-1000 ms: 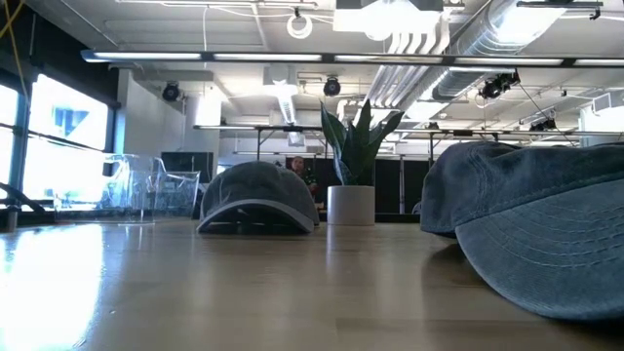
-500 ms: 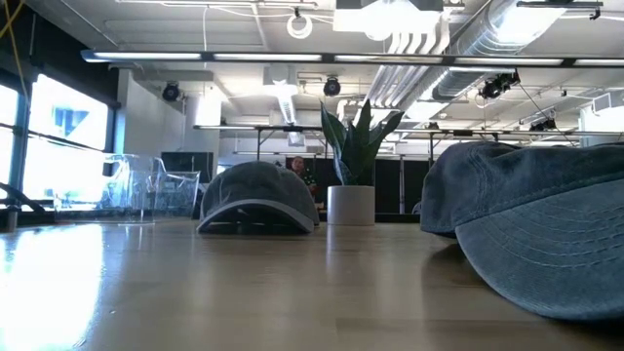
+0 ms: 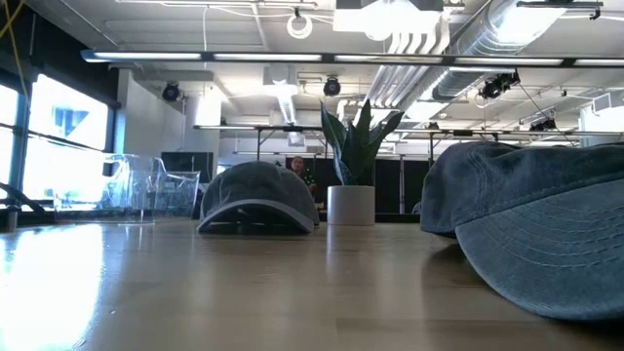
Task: Pick & Place hat
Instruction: Put the bottom black cap into the bottom transparent bin
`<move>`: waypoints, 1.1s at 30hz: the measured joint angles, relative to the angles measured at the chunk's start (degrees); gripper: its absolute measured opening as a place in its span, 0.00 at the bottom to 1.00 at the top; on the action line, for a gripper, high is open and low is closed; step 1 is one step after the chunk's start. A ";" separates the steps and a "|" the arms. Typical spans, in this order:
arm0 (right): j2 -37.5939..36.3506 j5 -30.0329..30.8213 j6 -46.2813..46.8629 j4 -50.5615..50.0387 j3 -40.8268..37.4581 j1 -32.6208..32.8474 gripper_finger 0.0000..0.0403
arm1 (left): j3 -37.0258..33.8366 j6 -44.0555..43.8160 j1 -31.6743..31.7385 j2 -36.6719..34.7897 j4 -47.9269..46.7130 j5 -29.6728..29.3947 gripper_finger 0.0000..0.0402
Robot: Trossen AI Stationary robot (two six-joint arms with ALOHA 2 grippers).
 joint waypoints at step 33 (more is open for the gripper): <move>0.51 3.55 -7.70 -9.57 0.00 2.27 0.01 | -0.10 -5.88 8.58 3.50 3.06 5.05 0.60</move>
